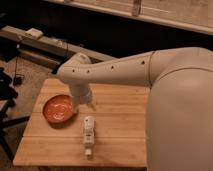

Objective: Place the bottle in the ceramic bowl

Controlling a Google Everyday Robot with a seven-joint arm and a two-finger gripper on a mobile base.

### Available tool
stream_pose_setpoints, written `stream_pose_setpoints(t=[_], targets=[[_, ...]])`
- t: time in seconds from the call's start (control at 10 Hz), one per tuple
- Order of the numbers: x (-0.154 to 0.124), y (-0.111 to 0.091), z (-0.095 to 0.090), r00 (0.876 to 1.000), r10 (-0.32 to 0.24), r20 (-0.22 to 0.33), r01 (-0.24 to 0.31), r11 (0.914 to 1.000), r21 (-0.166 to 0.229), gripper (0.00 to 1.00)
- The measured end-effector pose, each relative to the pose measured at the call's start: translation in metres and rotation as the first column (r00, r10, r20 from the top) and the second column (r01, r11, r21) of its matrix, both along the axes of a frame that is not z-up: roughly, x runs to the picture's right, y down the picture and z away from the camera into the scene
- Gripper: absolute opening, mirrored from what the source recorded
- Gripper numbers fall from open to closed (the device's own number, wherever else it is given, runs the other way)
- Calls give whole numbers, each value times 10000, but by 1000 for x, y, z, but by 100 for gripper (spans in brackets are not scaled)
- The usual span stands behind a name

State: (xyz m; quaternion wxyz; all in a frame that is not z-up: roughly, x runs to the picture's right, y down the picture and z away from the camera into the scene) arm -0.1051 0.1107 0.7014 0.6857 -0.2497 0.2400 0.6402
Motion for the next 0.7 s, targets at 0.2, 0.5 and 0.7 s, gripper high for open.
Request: stream_pose_setpoints(t=[0.2, 0.5, 0.7], targets=[[-5, 14, 2, 10000, -80, -58, 80, 10000, 8, 65], [-11, 48, 13, 9999, 96, 110, -93, 9995, -293, 65], [-3, 62, 22, 9989, 439, 153, -429, 9972, -606, 65]])
